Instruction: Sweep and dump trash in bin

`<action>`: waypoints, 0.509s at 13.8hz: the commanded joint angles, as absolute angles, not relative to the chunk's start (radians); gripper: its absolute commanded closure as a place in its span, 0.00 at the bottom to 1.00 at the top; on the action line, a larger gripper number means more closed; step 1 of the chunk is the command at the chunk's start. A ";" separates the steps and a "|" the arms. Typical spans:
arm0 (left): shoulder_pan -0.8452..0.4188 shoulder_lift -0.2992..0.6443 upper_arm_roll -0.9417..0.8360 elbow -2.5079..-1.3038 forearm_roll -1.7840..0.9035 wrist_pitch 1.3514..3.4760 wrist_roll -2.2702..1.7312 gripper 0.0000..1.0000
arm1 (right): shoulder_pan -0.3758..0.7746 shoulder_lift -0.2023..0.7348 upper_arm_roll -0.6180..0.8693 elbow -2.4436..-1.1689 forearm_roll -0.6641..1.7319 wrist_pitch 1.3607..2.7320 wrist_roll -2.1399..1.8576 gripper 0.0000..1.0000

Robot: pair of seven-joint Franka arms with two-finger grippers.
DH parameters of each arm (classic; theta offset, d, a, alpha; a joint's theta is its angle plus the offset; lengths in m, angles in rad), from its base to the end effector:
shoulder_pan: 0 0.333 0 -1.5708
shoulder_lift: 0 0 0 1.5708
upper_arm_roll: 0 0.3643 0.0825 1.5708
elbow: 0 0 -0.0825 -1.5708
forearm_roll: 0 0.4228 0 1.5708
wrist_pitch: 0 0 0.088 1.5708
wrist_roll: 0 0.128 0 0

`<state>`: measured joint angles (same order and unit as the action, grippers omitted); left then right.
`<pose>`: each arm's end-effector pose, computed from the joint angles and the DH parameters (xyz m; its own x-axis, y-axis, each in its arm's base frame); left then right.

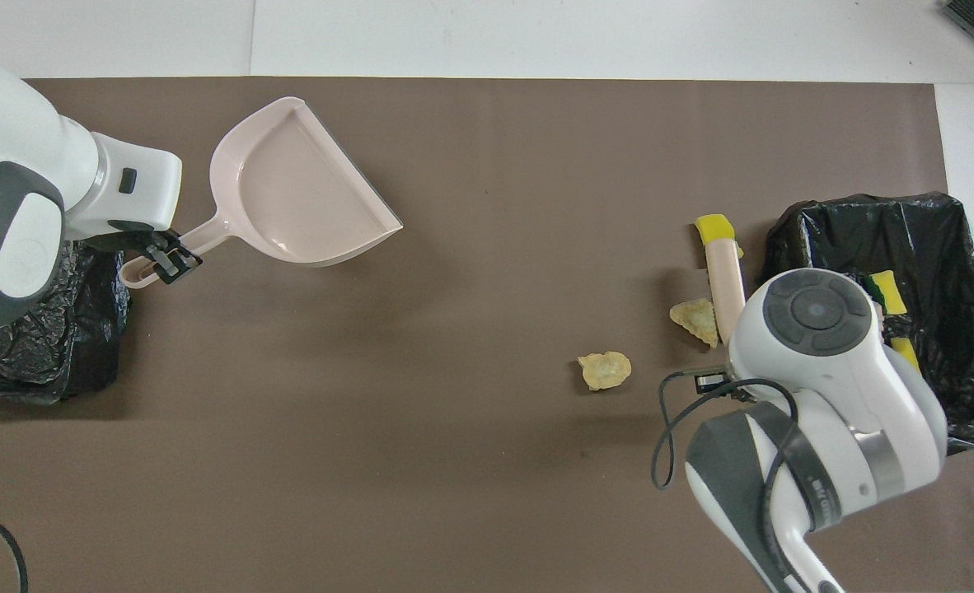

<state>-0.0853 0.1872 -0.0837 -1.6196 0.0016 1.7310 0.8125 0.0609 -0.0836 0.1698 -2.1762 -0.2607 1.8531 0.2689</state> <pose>0.6485 -0.1065 0.5230 0.5547 -0.8310 -0.0415 -0.8286 -0.5562 0.0641 0.5082 0.0943 0.4211 0.9838 0.0354 -0.1757 0.0867 -0.9518 0.2942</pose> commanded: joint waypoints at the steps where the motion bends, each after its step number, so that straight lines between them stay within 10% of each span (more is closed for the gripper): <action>1: -0.072 0.088 -0.094 -1.783 0.012 1.745 1.018 1.00 | -0.024 -0.010 0.186 -2.160 -0.412 1.945 0.184 1.00; 7: -0.089 -0.066 -0.095 -2.118 0.012 1.870 1.129 1.00 | -0.017 0.057 0.195 -2.180 -0.401 2.005 0.094 1.00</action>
